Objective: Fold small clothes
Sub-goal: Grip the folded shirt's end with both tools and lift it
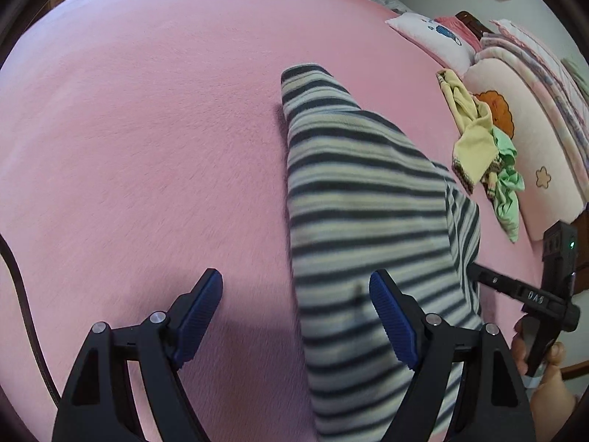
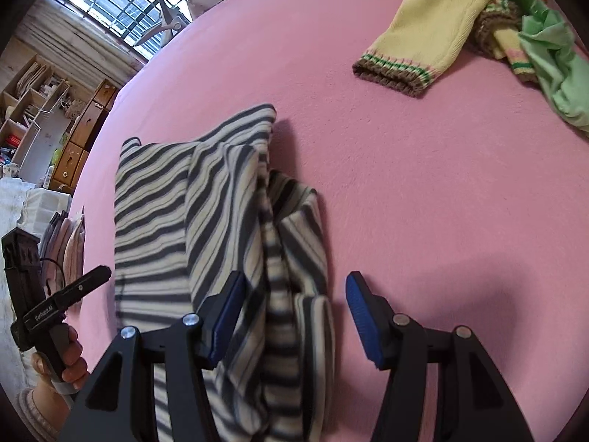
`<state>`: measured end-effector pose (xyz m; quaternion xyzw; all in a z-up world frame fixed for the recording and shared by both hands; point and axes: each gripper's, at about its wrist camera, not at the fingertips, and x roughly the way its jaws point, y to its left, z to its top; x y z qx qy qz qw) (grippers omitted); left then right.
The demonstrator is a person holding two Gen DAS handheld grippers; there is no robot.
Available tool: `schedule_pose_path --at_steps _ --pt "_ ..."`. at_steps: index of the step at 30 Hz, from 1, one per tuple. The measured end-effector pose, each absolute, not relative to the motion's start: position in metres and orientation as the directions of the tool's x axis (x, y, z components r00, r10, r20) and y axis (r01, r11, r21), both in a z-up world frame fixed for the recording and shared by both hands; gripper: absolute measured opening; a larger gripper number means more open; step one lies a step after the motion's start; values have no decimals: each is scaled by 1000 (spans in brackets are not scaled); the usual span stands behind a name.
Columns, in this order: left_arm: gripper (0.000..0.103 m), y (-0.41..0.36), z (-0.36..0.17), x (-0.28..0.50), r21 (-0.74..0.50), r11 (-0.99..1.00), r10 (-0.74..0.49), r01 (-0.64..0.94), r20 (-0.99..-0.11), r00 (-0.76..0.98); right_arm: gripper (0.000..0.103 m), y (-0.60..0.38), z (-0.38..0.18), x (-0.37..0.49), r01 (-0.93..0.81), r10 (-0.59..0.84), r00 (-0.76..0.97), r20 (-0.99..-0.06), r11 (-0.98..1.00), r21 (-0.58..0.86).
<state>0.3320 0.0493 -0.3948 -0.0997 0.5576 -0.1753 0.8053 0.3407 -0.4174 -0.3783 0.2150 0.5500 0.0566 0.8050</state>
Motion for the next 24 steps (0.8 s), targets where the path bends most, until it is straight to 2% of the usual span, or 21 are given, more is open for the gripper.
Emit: schedule_pose_path --at_steps 5,15,18,19,20,21,22,23,24 --pt "81 41 -411 350 -383 909 -416 163 -861 292 59 -412 -389 352 105 363 384 -849 896 431" --pt "81 14 -422 368 -362 897 -429 256 -852 299 61 -387 -393 378 -27 415 380 -827 898 438" --pt "78 4 -424 370 -367 882 -449 295 -844 294 57 -378 -395 388 -61 433 380 -817 893 446" --pt "69 0 -425 371 -368 876 -456 312 -841 290 51 -376 -396 389 -70 439 377 -816 892 447" --pt "60 -4 -426 372 -365 871 -461 330 -839 288 40 -374 -396 391 -80 444 375 -814 890 449" --pt "58 -7 -427 373 -363 868 -462 338 -839 286 34 -373 -397 391 -86 451 371 -812 887 453" --pt "48 -8 -428 374 -363 867 -464 341 -837 288 26 -370 -396 392 -94 466 365 -806 880 466" --pt "32 -8 -428 375 -378 859 -480 345 -830 284 24 -369 -395 392 -95 457 370 -809 885 456" --pt "26 -8 -427 375 -395 850 -495 348 -824 275 23 -366 -394 391 -102 446 373 -813 891 442"
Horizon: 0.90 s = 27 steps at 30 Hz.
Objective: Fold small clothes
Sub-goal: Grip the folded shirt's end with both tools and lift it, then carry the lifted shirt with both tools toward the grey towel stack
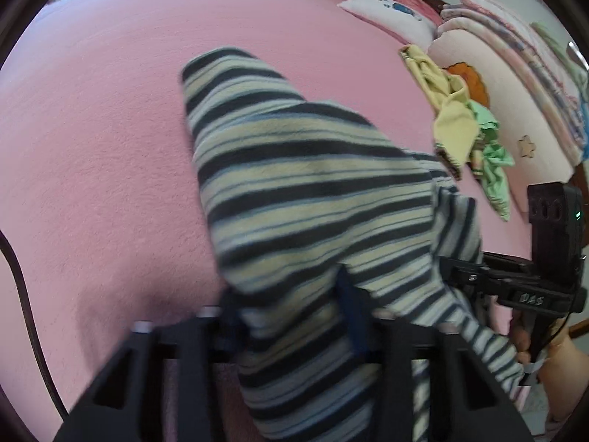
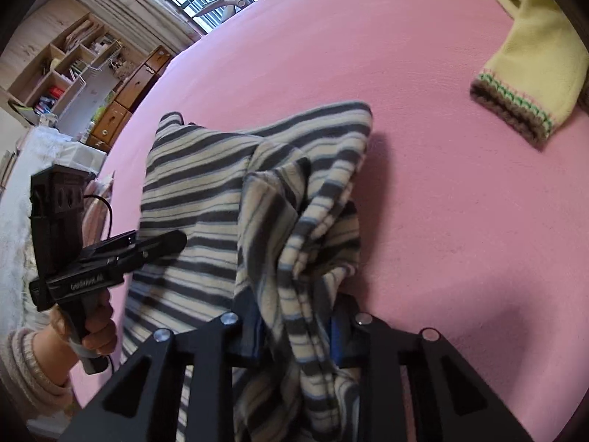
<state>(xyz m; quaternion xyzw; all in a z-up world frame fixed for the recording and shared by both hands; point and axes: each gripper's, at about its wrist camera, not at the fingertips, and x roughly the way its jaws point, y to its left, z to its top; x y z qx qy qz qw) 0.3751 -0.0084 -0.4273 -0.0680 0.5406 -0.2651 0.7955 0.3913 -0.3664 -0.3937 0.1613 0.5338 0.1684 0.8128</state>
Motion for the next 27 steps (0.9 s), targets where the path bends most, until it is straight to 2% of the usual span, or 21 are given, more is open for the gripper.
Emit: schedule_pose_path --at_steps 2,5,15,27 --pt "17 -9 -422 372 -387 850 -496 356 -816 296 21 -360 -388 388 -122 415 392 -821 908 401" --pt "14 -11 -409 359 -340 863 -470 374 -810 349 19 -350 -372 379 -144 373 429 -823 927 345" --pt "14 -11 -309 292 -227 878 -435 420 -745 506 19 -318 -279 327 -225 296 558 -775 953 202" --pt "14 63 -156 176 -173 926 -360 335 -673 646 18 -254 -144 242 -380 359 619 -699 915 134"
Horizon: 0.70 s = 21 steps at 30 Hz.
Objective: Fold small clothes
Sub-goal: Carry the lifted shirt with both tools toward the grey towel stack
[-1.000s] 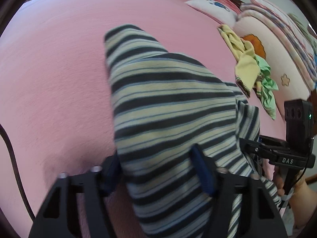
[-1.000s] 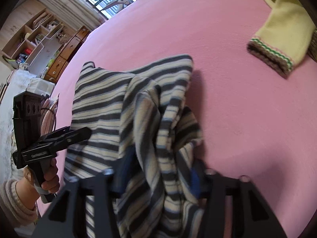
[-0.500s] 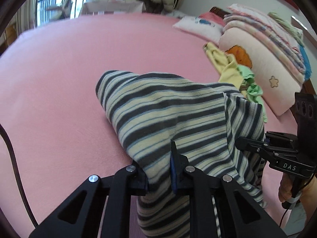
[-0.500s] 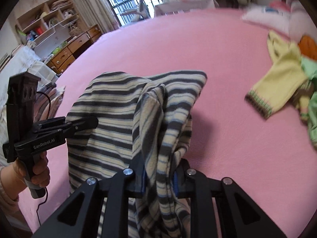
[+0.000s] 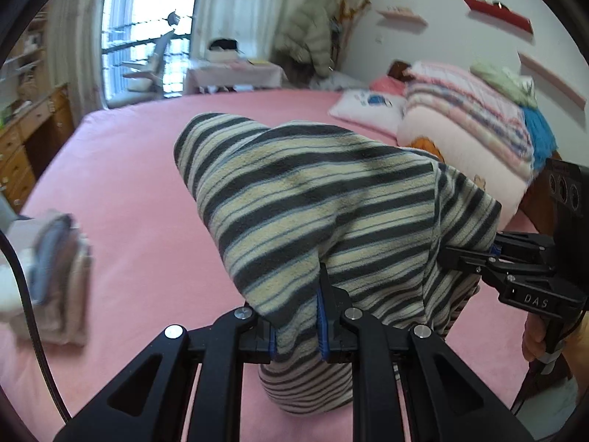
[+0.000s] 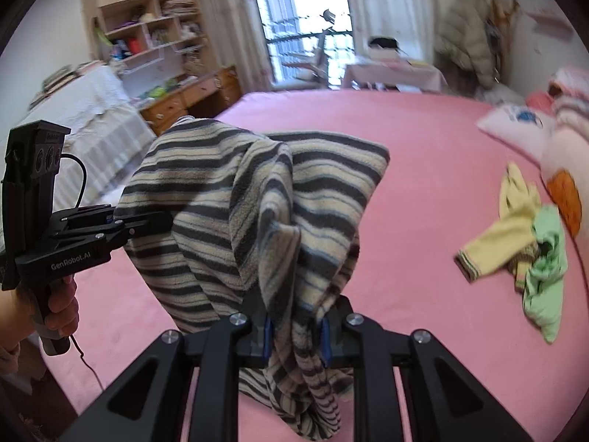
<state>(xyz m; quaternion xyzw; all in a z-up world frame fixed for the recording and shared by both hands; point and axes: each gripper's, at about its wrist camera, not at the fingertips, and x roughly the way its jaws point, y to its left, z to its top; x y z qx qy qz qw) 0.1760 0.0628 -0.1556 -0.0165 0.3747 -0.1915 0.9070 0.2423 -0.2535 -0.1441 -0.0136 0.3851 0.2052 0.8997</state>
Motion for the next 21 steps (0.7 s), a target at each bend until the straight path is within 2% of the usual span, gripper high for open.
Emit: schedule_pose_path --at_steps 8,15,21 --pt "14 162 -74 91 -164 971 -240 176 -615 751 18 -163 -68 206 -574 504 592 -629 811 111" --pt "14 278 -40 45 -127 987 -157 101 -586 795 18 -56 -43 191 -665 575 553 -603 740 96" --pt "14 384 -29 49 -83 992 -129 99 -594 794 18 38 -38 189 -661 583 557 -592 743 110"
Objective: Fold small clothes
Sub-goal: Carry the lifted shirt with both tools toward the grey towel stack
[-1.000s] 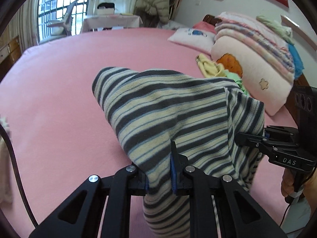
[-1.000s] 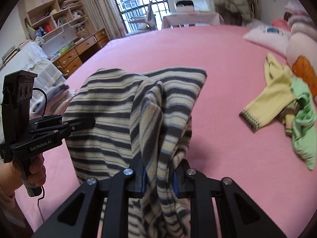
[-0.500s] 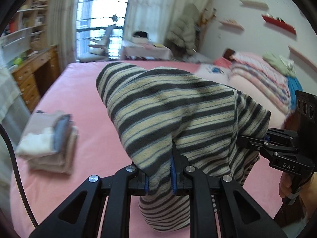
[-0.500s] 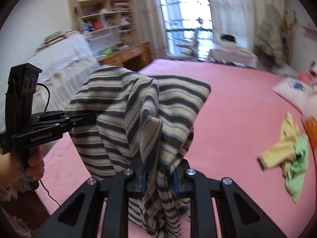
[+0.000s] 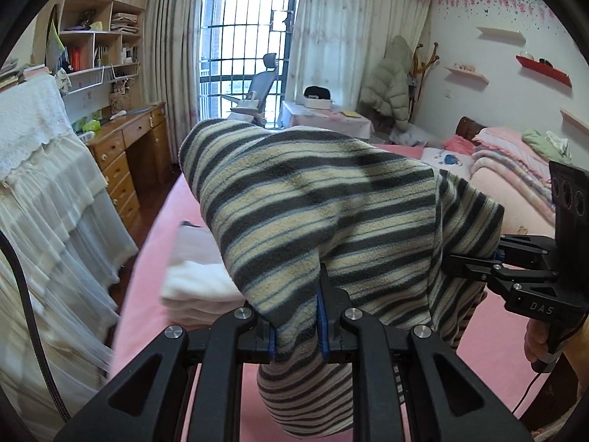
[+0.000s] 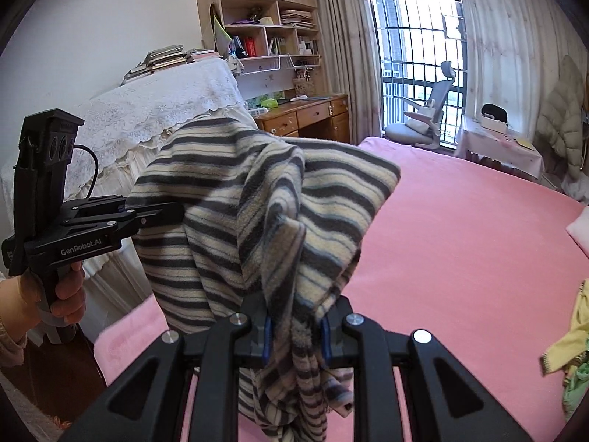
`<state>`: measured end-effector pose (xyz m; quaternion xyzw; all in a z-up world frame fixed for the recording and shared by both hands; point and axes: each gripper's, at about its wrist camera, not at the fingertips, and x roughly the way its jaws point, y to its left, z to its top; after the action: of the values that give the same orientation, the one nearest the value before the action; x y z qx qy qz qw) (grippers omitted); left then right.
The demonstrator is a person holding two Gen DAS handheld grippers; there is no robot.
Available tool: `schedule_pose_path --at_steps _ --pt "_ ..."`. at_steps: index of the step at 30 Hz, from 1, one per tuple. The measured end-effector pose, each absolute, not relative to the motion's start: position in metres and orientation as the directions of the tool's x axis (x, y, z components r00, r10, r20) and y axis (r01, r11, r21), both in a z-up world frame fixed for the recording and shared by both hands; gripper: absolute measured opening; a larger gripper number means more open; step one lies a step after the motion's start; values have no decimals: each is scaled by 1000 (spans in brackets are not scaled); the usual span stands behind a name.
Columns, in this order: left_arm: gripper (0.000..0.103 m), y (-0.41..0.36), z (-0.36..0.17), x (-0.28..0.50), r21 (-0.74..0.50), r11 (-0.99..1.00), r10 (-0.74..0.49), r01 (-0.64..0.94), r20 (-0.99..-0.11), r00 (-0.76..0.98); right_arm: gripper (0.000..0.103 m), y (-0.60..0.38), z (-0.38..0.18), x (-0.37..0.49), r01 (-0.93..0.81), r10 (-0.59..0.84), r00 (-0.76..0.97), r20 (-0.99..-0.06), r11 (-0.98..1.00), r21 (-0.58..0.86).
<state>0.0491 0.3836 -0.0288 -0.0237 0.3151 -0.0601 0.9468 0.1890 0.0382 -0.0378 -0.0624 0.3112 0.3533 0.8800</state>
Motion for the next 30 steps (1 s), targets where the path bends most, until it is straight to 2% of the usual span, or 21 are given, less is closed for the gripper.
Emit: schedule_pose_path --at_steps 10,18,30 --pt "14 527 -26 104 -53 992 -124 116 -605 786 18 155 -49 228 -616 594 586 -552 768 173" --pt "15 554 -35 145 -49 990 -134 131 -621 773 18 200 -55 258 -617 594 557 -581 764 190" --pt "15 570 -86 286 -95 983 -175 155 -724 668 18 211 -105 369 -511 604 464 -648 780 361"
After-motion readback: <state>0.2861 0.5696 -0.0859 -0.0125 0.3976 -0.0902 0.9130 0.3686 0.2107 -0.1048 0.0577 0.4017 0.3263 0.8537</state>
